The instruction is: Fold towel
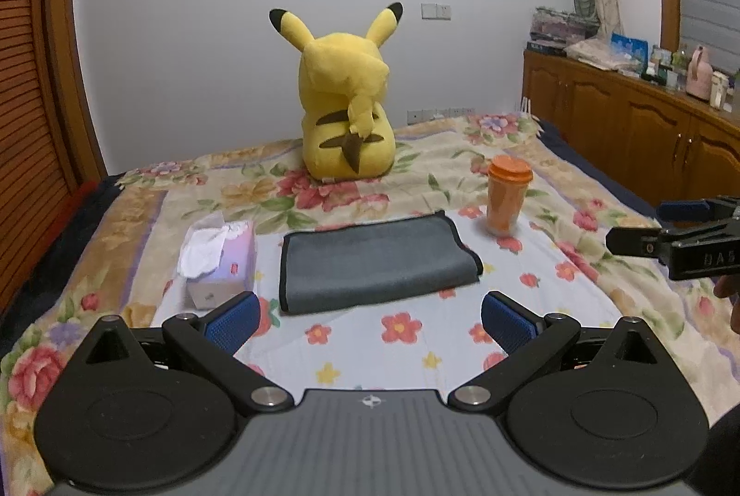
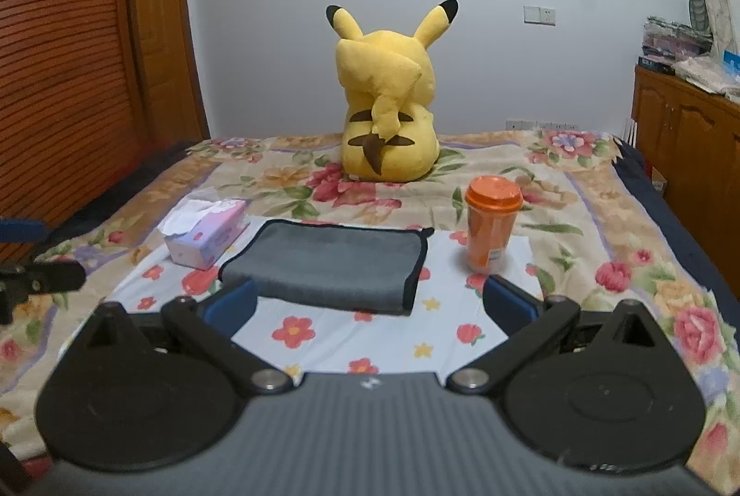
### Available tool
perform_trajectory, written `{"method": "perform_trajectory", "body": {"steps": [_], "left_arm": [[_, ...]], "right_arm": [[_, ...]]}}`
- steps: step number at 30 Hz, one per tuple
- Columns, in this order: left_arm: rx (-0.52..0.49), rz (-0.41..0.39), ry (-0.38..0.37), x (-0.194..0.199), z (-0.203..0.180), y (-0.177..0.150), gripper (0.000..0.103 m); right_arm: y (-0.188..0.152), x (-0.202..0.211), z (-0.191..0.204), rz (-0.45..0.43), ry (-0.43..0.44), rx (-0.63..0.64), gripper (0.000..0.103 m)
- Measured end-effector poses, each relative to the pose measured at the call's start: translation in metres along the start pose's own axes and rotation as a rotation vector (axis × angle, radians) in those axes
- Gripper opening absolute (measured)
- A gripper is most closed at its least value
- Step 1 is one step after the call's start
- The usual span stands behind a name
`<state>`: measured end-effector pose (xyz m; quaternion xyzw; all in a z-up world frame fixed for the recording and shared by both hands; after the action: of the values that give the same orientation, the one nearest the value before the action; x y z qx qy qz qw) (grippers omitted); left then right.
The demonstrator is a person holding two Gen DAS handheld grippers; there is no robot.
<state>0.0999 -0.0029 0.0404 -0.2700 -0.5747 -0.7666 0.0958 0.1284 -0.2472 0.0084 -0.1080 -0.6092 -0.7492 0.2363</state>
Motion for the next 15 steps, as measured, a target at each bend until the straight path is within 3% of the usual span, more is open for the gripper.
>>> {"method": "perform_trajectory", "body": {"steps": [15], "left_arm": [[0.038, 0.026, 0.012, 0.009, -0.020, -0.041, 0.103]], "right_arm": [[-0.038, 0.014, 0.007, 0.013, -0.003, -0.006, 0.103]]}}
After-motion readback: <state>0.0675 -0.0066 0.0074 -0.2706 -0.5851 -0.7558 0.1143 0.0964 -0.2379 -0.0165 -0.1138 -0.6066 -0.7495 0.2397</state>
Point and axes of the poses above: each gripper's, at about its wrist camera, not at the fingertips, and x roughly against the way its jaws point, z to its left, y to its top, the point moved 3 cm from there along -x, roughly the way its jaws point, and after that the axes turned 9 degrees about -x, right-handed, at the moved point
